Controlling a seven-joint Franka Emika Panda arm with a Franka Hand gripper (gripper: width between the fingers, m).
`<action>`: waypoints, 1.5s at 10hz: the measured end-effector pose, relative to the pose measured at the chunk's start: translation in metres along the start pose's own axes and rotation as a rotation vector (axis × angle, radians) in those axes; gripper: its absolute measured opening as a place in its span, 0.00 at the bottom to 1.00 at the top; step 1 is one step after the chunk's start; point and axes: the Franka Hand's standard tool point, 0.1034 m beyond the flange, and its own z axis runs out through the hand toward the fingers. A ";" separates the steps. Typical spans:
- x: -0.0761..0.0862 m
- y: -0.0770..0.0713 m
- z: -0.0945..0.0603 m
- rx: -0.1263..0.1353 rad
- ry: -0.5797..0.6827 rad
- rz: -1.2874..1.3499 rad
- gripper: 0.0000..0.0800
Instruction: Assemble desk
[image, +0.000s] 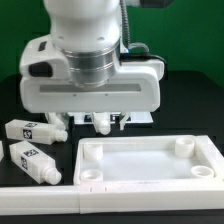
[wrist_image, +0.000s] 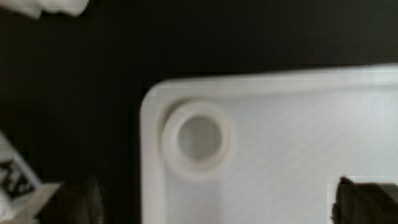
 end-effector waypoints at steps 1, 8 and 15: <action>-0.006 -0.006 -0.012 0.001 0.023 -0.013 0.81; -0.074 -0.022 0.036 0.000 0.111 -0.009 0.81; -0.106 -0.014 0.068 -0.016 0.190 -0.085 0.81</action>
Offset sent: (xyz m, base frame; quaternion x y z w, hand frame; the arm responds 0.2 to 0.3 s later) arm 0.0000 0.0000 0.0000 0.0000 0.0000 0.0000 1.0000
